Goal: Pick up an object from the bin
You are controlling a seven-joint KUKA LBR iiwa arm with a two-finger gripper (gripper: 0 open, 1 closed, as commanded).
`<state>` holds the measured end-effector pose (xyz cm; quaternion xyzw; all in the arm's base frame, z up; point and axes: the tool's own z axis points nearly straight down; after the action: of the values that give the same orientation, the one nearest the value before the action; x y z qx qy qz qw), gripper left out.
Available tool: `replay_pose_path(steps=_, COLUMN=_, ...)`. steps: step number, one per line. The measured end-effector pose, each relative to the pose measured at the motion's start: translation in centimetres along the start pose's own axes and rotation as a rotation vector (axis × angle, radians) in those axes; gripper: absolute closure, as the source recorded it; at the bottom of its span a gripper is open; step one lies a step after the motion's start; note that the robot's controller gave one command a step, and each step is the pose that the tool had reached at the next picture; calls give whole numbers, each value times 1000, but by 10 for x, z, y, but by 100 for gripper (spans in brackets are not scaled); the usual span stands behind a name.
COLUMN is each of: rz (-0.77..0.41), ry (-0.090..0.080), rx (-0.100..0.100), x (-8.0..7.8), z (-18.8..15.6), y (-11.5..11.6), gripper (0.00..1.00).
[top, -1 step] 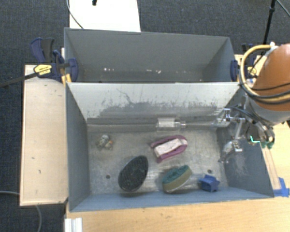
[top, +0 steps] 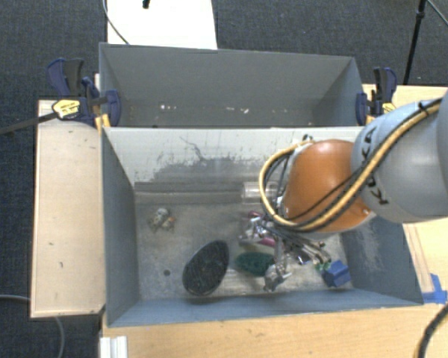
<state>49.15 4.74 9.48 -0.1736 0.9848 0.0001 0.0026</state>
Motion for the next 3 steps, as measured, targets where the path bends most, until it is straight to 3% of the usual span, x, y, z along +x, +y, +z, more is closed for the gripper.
replay_pose_path(steps=1, rz=-217, ry=5, rx=-1, x=23, z=-6, y=-31, gripper=0)
replay_pose_path(steps=2, rz=-245, ry=4, rx=-1, x=19, z=-5, y=-21, gripper=0)
replay_pose_path(steps=3, rz=-316, ry=-3, rx=3, x=9, z=22, y=-17, gripper=0)
